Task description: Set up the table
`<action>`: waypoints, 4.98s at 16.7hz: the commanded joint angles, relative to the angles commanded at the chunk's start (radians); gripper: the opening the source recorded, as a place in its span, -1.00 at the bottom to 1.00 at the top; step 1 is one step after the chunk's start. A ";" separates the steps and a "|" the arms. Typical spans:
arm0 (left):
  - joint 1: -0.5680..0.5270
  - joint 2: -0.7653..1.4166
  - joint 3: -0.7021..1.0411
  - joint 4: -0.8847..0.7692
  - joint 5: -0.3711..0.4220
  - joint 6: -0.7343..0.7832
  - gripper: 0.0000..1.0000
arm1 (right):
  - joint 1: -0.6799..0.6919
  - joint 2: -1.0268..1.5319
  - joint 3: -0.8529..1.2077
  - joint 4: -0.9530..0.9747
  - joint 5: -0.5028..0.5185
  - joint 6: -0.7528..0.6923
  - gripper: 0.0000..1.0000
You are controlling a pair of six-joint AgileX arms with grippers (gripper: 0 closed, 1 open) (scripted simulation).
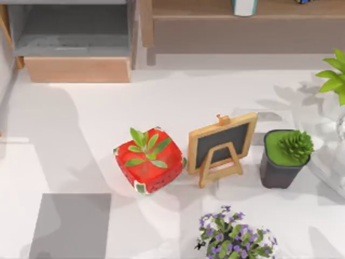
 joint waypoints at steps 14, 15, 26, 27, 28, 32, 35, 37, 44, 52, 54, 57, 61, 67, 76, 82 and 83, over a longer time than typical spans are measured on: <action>-0.004 0.004 -0.018 0.020 0.000 -0.001 -0.21 | 0.000 0.000 0.000 0.000 0.000 0.000 1.00; -0.004 0.004 -0.018 0.020 0.000 -0.001 -0.36 | 0.000 0.000 0.000 0.000 0.000 0.000 1.00; -0.004 0.004 -0.018 0.020 0.000 -0.001 -1.00 | 0.000 0.000 0.000 0.000 0.000 0.000 1.00; -0.004 0.004 -0.018 0.020 0.000 -0.001 -1.00 | 0.000 0.000 0.000 0.000 0.000 0.000 1.00; 0.000 0.004 -0.018 0.020 0.000 0.000 -1.00 | 0.000 0.000 0.000 0.000 0.000 0.000 1.00; 0.007 -0.040 -0.029 0.002 0.000 -0.027 -1.00 | 0.000 0.000 0.000 0.000 0.000 0.000 1.00; 0.012 -0.138 -0.089 -0.007 -0.001 -0.095 -1.00 | 0.000 0.000 0.000 0.000 0.000 0.000 1.00; 0.000 -0.226 -0.138 0.005 -0.001 -0.158 -1.00 | 0.000 0.000 0.000 0.000 0.000 0.000 1.00; -0.189 -0.579 -0.442 0.091 -0.012 -0.428 -1.00 | 0.000 0.000 0.000 0.000 0.000 0.000 1.00; -0.481 -0.950 -0.969 0.235 -0.081 -0.738 -1.00 | 0.000 0.000 0.000 0.000 0.000 0.000 1.00; -0.540 -1.019 -1.111 0.284 -0.100 -0.810 -1.00 | 0.000 0.000 0.000 0.000 0.000 0.000 1.00; -0.619 -1.102 -1.313 0.361 -0.122 -0.913 -1.00 | 0.000 0.000 0.000 0.000 0.000 0.000 1.00; -0.711 -1.172 -1.537 0.464 -0.132 -1.032 -1.00 | 0.000 0.000 0.000 0.000 0.000 0.000 1.00; -0.813 -1.198 -1.737 0.556 -0.123 -1.142 -1.00 | 0.000 0.000 0.000 0.000 0.000 0.000 1.00; -0.817 -1.199 -1.746 0.560 -0.122 -1.146 -1.00 | 0.000 0.000 0.000 0.000 0.000 0.000 1.00; -0.816 -1.219 -1.727 0.570 -0.123 -1.145 -1.00 | 0.000 0.000 0.000 0.000 0.000 0.000 1.00; -0.816 -1.223 -1.723 0.573 -0.124 -1.145 -1.00 | 0.000 0.000 0.000 0.000 0.000 0.000 1.00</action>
